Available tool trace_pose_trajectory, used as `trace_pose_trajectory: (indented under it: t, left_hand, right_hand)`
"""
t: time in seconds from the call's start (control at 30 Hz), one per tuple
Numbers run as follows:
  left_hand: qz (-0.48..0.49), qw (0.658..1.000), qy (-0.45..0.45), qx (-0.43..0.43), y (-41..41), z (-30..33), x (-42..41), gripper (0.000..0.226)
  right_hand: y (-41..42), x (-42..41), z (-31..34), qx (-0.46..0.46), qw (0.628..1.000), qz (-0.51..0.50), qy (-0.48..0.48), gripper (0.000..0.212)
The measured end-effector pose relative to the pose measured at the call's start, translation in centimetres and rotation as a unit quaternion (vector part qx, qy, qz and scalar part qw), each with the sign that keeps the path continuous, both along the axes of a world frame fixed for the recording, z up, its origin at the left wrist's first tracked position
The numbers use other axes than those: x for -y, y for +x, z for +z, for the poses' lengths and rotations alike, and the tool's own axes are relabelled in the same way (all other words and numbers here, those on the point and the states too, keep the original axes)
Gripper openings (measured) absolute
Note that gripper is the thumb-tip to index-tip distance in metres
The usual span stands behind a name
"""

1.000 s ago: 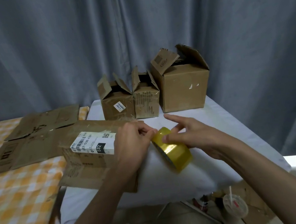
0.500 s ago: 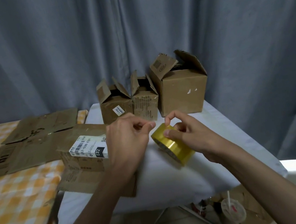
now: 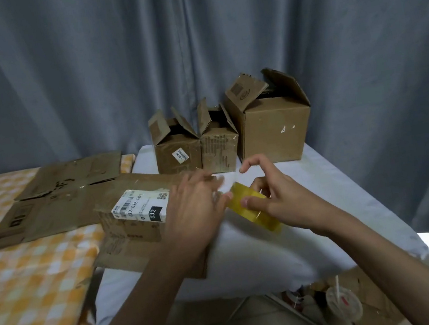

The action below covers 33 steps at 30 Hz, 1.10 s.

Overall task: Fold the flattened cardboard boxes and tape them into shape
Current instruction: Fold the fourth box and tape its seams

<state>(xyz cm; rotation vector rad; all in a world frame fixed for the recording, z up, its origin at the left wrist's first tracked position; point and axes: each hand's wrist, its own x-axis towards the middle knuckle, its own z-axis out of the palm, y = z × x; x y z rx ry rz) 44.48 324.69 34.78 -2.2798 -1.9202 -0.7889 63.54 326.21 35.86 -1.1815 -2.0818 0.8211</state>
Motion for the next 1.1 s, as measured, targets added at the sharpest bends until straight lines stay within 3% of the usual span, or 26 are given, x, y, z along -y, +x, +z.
trace_pose_trajectory:
  t: [0.07, 0.13, 0.27, 0.47, 0.63, 0.73, 0.8, 0.9, 1.1]
  left_hand:
    - [0.003, 0.999, -0.028, 0.026, -0.9, 0.1, 0.0, 0.075]
    - [-0.006, 0.995, -0.080, 0.059, -2.5, 0.7, -0.2, 0.085]
    - [-0.049, 0.972, -0.230, -0.009, -6.7, 1.4, -0.1, 0.107]
    - [-0.020, 0.985, -0.154, -0.070, -6.0, 0.0, 0.6, 0.071]
    - [0.026, 0.989, -0.056, -0.137, -2.4, -1.4, 1.7, 0.065]
    - [0.017, 0.990, -0.027, -0.135, -2.1, -2.1, 1.9, 0.064]
    - [0.001, 0.992, -0.031, -0.118, -2.5, -2.5, 2.0, 0.064]
    - [-0.008, 0.994, -0.067, -0.081, -3.8, -2.8, 2.1, 0.065]
    - [0.147, 0.973, -0.174, -0.034, -10.6, -2.3, 1.4, 0.070]
  right_hand:
    - [-0.3, -0.4, -0.7, 0.060, 0.998, -0.009, 0.020, 0.044]
    - [-0.6, -0.6, -1.6, 0.117, 0.993, -0.018, 0.029, 0.048]
    - [-1.2, -0.5, -3.4, 0.194, 0.978, -0.015, 0.078, 0.045]
    - [-1.9, -1.3, -3.5, 0.251, 0.964, -0.034, 0.083, 0.025]
    - [-3.5, -1.4, -1.9, 0.109, 0.975, -0.107, 0.163, 0.031]
    - [-5.3, -1.0, -2.6, 0.191, 0.968, -0.048, 0.152, 0.035]
    - [-6.1, -1.2, -3.3, 0.256, 0.951, -0.033, 0.172, 0.035]
    - [-6.3, -1.5, -3.4, 0.264, 0.947, -0.043, 0.179, 0.035]
    - [-6.2, -1.4, -3.4, 0.253, 0.955, -0.052, 0.148, 0.035]
